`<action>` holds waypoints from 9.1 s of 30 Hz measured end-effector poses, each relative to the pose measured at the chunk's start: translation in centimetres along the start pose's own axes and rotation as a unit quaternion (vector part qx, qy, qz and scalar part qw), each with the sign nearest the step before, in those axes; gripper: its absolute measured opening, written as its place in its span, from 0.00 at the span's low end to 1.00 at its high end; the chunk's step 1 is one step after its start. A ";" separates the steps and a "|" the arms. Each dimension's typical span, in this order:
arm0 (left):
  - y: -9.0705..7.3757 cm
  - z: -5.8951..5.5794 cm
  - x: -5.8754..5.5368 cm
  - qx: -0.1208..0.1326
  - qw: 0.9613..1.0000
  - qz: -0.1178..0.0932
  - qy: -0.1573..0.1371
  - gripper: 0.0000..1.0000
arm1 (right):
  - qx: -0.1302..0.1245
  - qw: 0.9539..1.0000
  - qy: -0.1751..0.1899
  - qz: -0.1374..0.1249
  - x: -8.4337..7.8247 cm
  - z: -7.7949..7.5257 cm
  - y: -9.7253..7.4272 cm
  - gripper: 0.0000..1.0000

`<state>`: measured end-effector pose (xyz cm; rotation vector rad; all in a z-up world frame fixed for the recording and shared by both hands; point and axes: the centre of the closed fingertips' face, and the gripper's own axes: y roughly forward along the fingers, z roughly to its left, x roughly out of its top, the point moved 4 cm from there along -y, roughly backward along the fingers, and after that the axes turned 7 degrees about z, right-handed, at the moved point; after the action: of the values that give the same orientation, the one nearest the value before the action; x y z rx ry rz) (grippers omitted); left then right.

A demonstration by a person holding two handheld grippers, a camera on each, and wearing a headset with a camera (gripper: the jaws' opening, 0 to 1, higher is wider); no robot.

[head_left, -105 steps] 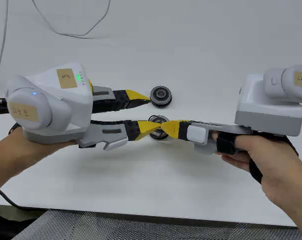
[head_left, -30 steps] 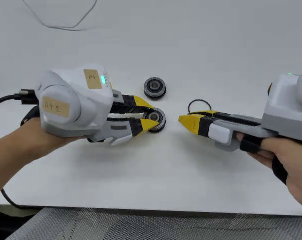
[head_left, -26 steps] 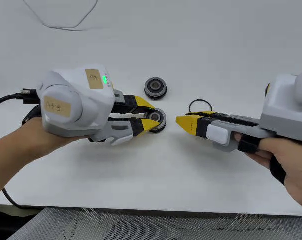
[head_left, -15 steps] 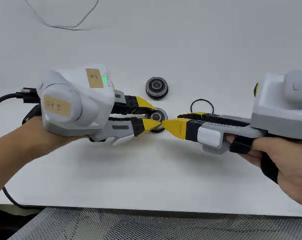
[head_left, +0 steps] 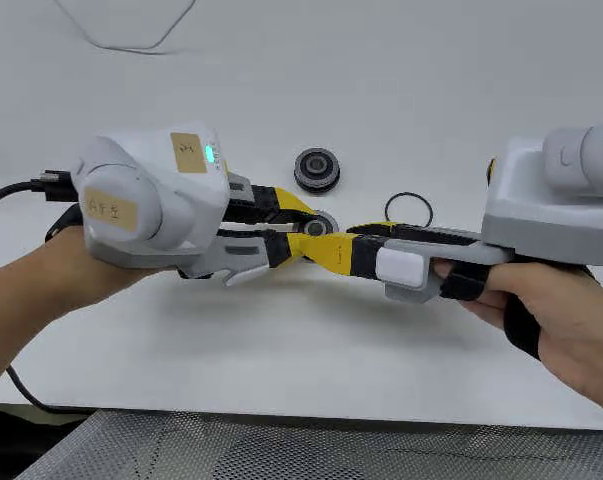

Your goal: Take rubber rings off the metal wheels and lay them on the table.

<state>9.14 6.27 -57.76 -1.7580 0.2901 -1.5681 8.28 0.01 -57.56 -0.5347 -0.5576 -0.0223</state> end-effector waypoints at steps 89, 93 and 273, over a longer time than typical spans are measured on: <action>-0.2 0.0 0.0 0.006 1.000 0.003 0.014 0.13 | -0.078 0.995 0.057 -0.002 0.2 -1.8 -0.2 0.02; -0.2 0.0 0.0 0.006 1.000 0.003 0.014 0.13 | -0.088 0.994 0.062 0.005 0.2 -1.8 -0.2 0.01; -2.7 3.4 2.8 0.076 0.993 -0.071 -0.058 0.40 | -0.152 0.974 0.049 -0.163 4.3 -4.2 -7.5 0.21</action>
<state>12.05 7.69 -53.81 -1.7734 -0.0118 -1.5351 12.80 -8.01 -54.81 -0.7306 -0.5428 -0.4504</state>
